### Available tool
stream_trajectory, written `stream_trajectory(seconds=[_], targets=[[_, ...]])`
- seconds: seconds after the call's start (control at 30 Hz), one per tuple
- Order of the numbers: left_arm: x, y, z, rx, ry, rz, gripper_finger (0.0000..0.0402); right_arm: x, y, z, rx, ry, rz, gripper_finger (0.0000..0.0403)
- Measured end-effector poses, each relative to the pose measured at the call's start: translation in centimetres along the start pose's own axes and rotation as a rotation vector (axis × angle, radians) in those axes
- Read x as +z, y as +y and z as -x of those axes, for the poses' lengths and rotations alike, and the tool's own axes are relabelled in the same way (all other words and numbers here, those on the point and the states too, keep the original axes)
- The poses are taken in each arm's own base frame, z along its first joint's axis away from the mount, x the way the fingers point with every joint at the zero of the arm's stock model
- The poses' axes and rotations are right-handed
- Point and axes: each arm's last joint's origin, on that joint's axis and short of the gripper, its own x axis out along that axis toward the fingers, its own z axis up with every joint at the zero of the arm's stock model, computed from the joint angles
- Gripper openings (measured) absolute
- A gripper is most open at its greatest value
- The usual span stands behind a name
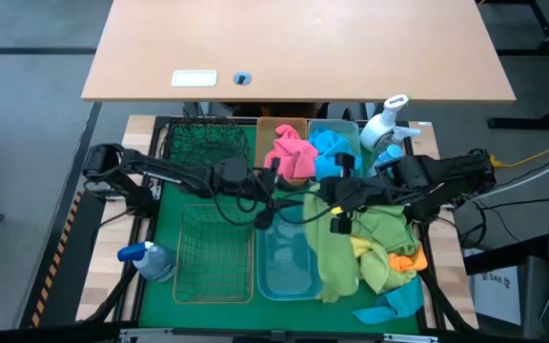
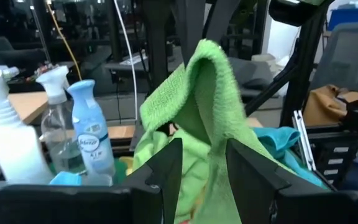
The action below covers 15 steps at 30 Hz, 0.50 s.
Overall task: Sort microfiber towel by color & place in baskets
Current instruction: Put the green towel into the black basket
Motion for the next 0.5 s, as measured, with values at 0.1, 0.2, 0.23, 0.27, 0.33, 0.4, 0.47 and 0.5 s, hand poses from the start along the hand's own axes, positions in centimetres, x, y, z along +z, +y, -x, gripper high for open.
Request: stream_trajectory(seconds=[0.1,0.2,0.23,0.27,0.33,0.4,0.47,0.5], targets=[[0.0,-0.3,-0.2,-0.008,-0.022,-0.002,0.0119,0.5,0.1,0.0,0.006,-0.050,0.023,0.0002],[0.1,-0.6,-0.2,-0.015,-0.036,-0.003,0.0119,1.2,0.2,0.1,0.013,-0.120,0.031,0.0002],[0.1,-0.7,-0.3,-0.018,-0.036,-0.003,0.0119,1.4,0.2,0.1,0.015,-0.142,0.034,0.0002],[0.1,-0.8,-0.3,-0.022,-0.040,-0.003,0.0119,1.6,0.2,0.1,0.015,-0.161,0.039,0.0002],[0.3,-1.1,-0.3,-0.031,-0.055,-0.005,0.0119,1.8,0.2,0.1,0.015,-0.176,0.057,0.0002],[0.4,-1.4,-0.3,-0.040,-0.065,-0.005,0.0119,1.8,0.2,0.1,0.014,-0.175,0.066,0.0002],[0.4,-1.7,-0.3,-0.048,-0.064,-0.005,0.0119,1.6,0.2,0.1,0.013,-0.160,0.074,0.0002],[0.4,-1.8,-0.3,-0.052,-0.066,-0.005,0.0119,1.5,0.2,0.1,0.012,-0.150,0.078,0.0002]])
